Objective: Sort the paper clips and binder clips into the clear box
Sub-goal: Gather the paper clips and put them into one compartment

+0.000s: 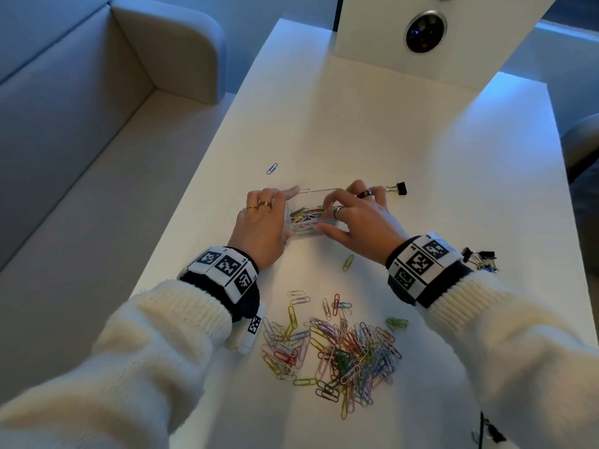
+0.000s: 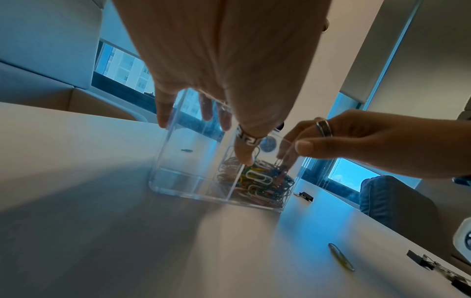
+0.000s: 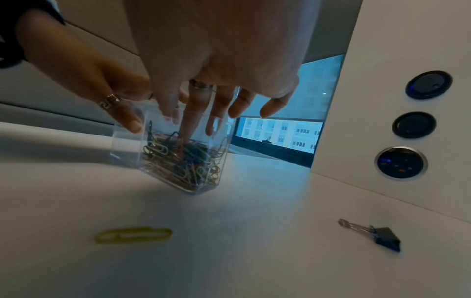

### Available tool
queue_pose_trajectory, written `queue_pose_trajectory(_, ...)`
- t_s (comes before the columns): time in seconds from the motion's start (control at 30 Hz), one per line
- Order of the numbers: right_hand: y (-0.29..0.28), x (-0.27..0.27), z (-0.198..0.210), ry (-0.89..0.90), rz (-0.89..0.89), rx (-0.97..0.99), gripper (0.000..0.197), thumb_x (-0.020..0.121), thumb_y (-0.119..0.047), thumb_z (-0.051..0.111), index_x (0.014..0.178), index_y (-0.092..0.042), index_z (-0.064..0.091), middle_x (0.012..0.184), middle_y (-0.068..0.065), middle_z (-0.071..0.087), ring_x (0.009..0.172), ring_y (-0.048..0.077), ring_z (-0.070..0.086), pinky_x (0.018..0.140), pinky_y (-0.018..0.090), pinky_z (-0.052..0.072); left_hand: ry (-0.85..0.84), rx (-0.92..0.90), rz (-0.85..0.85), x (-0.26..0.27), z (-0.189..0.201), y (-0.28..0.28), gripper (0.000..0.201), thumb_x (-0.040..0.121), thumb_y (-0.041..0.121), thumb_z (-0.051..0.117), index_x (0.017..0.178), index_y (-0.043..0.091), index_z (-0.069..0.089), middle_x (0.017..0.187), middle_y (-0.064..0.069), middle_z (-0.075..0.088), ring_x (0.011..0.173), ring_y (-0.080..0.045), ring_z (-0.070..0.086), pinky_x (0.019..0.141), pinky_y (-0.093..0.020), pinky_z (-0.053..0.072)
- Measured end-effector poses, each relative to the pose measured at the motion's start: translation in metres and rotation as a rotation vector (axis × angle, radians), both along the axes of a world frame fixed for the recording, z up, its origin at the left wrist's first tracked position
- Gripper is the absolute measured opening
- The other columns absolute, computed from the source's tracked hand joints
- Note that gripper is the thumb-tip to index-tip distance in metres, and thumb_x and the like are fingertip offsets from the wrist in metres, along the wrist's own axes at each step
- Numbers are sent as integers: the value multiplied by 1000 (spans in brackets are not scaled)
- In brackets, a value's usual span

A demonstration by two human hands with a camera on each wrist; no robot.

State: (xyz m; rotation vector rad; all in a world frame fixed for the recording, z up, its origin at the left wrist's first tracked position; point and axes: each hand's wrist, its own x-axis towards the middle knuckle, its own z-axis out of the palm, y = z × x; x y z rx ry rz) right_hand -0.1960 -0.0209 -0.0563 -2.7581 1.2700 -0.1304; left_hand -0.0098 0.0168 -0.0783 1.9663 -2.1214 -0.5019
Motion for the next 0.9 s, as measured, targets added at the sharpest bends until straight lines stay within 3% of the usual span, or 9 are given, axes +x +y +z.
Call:
queue_pose_trajectory(0.1, -5, -6, 2, 15, -39, 26, 40, 87, -51, 47, 103, -21, 69, 117, -9, 56, 110, 20, 38, 92, 40, 21, -7, 1, -3, 0, 0, 0, 77, 85, 17, 58, 146, 23, 12, 141, -4, 29, 129, -24, 23, 99, -36, 35)
queue_pose_trajectory(0.2, -9, -7, 6, -145, -84, 52, 32, 86, -47, 53, 108, -27, 64, 112, -9, 58, 106, 18, 37, 89, 38, 24, 53, 18, -22, 3, 3, -1, 75, 85, 22, 60, 145, 24, 15, 140, -3, 32, 128, -23, 23, 102, -37, 34)
queue_pose_trajectory(0.3, -13, -6, 11, -331, -160, 96, 24, 88, -39, 53, 105, -26, 63, 101, -8, 61, 95, 14, 44, 90, 37, 31, 267, 60, -21, 10, 14, -3, 62, 87, 32, 57, 141, 22, 28, 136, -4, 36, 126, -23, 24, 105, -38, 29)
queue_pose_trajectory(0.4, -20, -8, 18, -464, -228, 167, 20, 90, -30, 52, 107, -23, 60, 93, -8, 61, 85, 13, 53, 91, 41, 42, 495, -47, 65, 26, 22, -17, 44, 92, 28, 50, 133, 15, 41, 126, -7, 47, 117, -22, 39, 97, -30, 31)
queue_pose_trajectory(0.5, -23, -11, 19, -340, -220, 315, 38, 88, -41, 53, 122, -24, 50, 116, -2, 57, 107, 15, 49, 98, 38, 39, 627, -84, 254, 49, 24, -53, 30, 95, 15, 46, 124, 11, 51, 113, -7, 56, 94, -17, 50, 82, -22, 39)
queue_pose_trajectory(0.57, -21, -11, 17, -236, -184, 442, 61, 81, -48, 59, 134, -25, 39, 134, -1, 46, 124, 16, 39, 106, 37, 32, 502, -29, 259, 61, 20, -79, 31, 94, 9, 45, 123, 8, 52, 114, -12, 57, 95, -23, 53, 88, -26, 41)
queue_pose_trajectory(0.63, -17, -7, 12, -213, -158, 510, 76, 76, -43, 67, 140, -25, 30, 141, -1, 38, 129, 17, 34, 107, 33, 28, 273, 71, 152, 65, 16, -98, 37, 93, 5, 42, 129, 8, 48, 127, -17, 50, 112, -31, 50, 100, -32, 37)
queue_pose_trajectory(0.8, -19, -3, -1, -319, -183, 465, 60, 78, -22, 71, 131, -23, 43, 124, -1, 52, 112, 14, 49, 98, 22, 36, -239, 305, -243, 52, 8, -118, 55, 94, 0, 29, 146, 18, 23, 156, -2, 15, 137, -24, 24, 106, -22, 14)
queue_pose_trajectory(0.9, -22, -7, 0, -334, -198, 477, 53, 75, -21, 73, 124, -22, 49, 118, -2, 54, 105, 12, 51, 96, 25, 40, -410, 341, -354, 47, 6, -123, 51, 95, 3, 29, 145, 12, 24, 157, 0, 12, 139, -21, 22, 109, -22, 14)
